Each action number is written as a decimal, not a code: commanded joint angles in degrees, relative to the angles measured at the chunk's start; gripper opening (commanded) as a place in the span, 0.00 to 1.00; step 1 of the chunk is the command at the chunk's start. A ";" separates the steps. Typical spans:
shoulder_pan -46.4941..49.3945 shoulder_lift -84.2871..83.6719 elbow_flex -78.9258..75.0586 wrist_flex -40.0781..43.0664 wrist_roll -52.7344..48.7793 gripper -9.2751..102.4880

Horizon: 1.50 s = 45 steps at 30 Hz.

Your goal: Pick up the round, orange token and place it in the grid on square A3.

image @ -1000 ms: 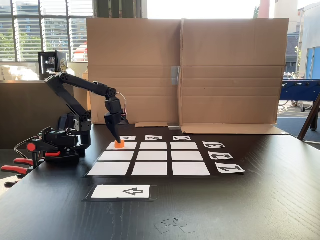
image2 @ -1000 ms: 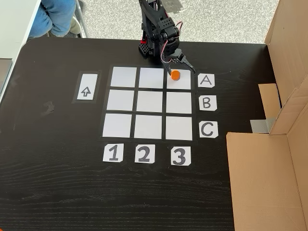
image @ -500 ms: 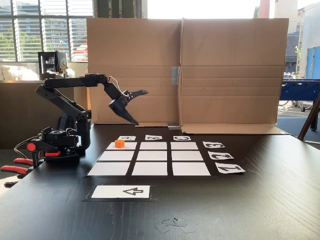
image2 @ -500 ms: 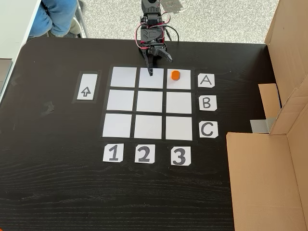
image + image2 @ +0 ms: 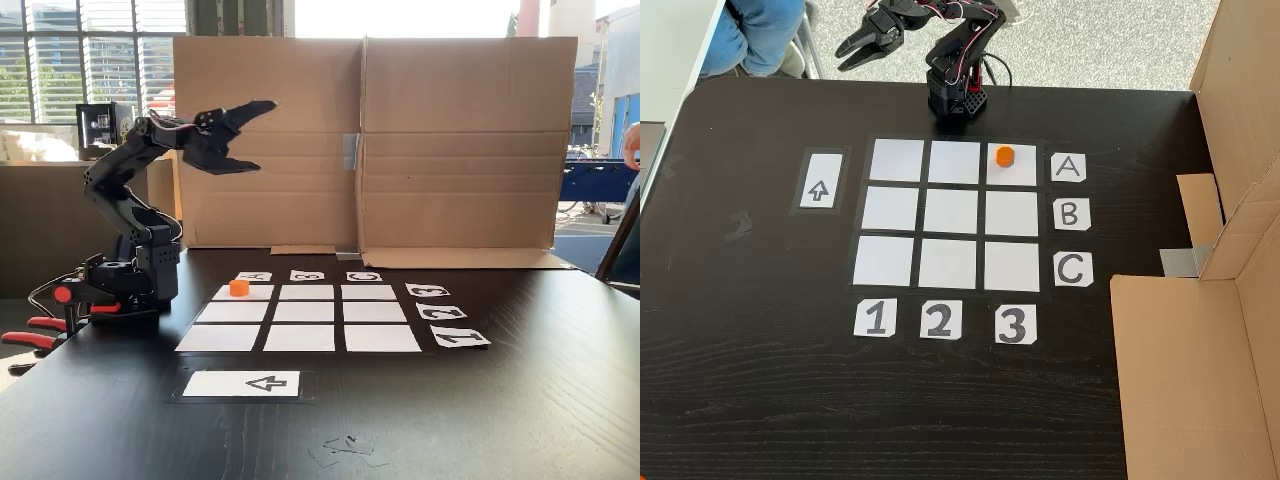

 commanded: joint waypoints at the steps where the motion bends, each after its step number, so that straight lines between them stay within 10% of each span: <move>1: 9.14 2.72 2.46 -1.32 3.78 0.08; 19: 44.65 34.80 44.56 2.37 16.08 0.08; 45: 49.39 36.56 51.59 3.16 14.59 0.08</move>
